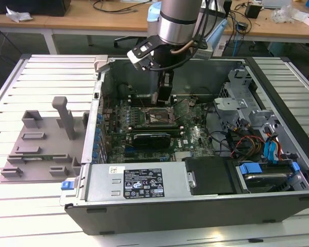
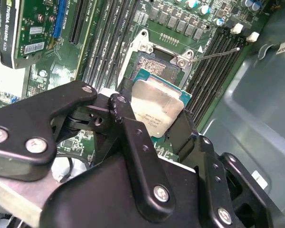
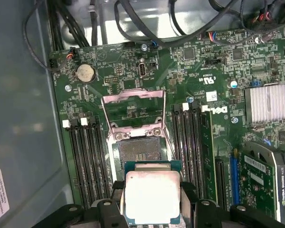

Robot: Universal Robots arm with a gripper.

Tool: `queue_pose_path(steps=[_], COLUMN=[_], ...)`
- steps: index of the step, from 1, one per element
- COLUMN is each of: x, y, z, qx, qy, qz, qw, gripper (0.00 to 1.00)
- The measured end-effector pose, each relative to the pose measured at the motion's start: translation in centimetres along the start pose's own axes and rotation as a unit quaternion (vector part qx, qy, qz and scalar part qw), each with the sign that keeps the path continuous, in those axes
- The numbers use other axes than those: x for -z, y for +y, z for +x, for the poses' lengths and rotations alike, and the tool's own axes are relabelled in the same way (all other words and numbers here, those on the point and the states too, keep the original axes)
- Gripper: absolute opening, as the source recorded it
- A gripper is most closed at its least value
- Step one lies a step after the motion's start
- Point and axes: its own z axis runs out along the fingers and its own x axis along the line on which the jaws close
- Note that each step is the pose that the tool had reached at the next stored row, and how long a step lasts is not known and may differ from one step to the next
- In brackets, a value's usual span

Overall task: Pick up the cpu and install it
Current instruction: 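Place the cpu into insertion slot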

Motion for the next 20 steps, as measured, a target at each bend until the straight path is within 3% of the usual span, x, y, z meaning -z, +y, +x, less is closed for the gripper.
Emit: queue_pose_path(steps=[3, 5, 8, 9, 12, 20], x=[-0.03, -0.06, -0.05, -0.07, -0.09, -0.1], y=[0.0, 0.0, 0.01, 0.0, 0.0, 0.01], z=[0.0, 0.0, 0.0, 0.01, 0.0, 0.01], qx=[0.031, 0.053, 0.06, 0.06, 0.059, 0.059], qy=[-0.0027, -0.0046, -0.0053, -0.0051, -0.0034, -0.003], qz=[-0.0009, -0.0017, -0.0018, -0.0065, -0.0343, -0.0403], qw=[0.9995, 0.9986, 0.9982, 0.9982, 0.9976, 0.9974], gripper=[0.55, 0.55, 0.55, 0.55, 0.55, 0.55])
